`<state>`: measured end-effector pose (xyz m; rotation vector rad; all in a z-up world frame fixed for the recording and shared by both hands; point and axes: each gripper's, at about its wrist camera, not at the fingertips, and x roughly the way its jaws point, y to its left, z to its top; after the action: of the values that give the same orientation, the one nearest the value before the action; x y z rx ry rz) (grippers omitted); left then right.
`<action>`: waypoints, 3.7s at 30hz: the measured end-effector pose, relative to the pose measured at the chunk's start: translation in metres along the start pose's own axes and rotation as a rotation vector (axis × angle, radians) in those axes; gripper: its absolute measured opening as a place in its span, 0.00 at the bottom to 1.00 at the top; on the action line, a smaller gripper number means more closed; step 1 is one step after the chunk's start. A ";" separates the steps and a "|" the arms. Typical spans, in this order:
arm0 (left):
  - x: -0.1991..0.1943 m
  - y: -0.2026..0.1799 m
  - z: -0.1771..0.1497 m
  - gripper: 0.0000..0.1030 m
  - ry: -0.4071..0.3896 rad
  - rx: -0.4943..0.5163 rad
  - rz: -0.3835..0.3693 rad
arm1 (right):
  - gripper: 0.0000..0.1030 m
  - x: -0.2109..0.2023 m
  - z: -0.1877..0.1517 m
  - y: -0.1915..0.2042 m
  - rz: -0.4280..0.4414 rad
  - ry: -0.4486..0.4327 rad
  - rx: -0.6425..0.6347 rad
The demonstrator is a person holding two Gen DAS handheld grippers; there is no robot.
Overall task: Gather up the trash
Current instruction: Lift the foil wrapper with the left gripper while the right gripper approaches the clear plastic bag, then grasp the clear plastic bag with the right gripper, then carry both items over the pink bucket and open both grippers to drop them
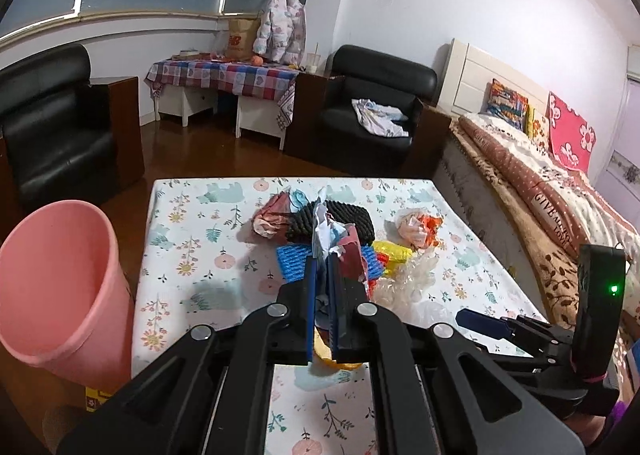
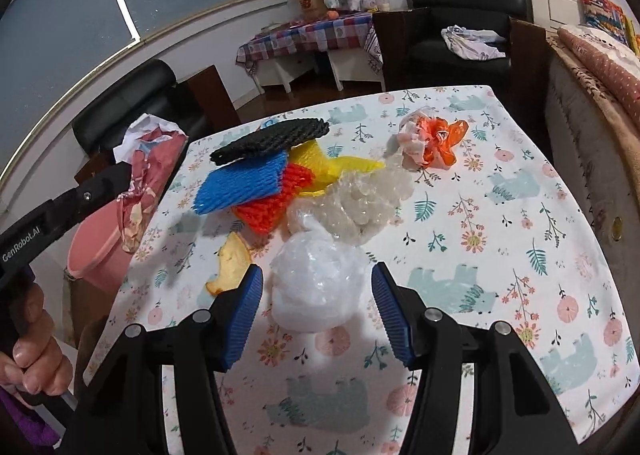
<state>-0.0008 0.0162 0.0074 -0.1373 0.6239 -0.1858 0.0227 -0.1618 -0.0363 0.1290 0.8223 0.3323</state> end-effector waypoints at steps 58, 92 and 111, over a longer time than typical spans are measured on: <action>-0.023 0.063 -0.014 0.05 -0.020 -0.062 0.083 | 0.17 0.007 0.035 0.093 0.168 -0.110 -0.151; -0.046 0.215 -0.028 0.18 0.012 -0.247 0.457 | 0.19 0.136 0.041 0.289 0.409 0.059 -0.409; -0.055 0.215 -0.027 0.42 -0.006 -0.247 0.449 | 0.44 0.136 0.050 0.278 0.414 0.063 -0.367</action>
<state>-0.0322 0.2350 -0.0226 -0.2312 0.6547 0.3268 0.0793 0.1464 -0.0305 -0.0573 0.7814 0.8742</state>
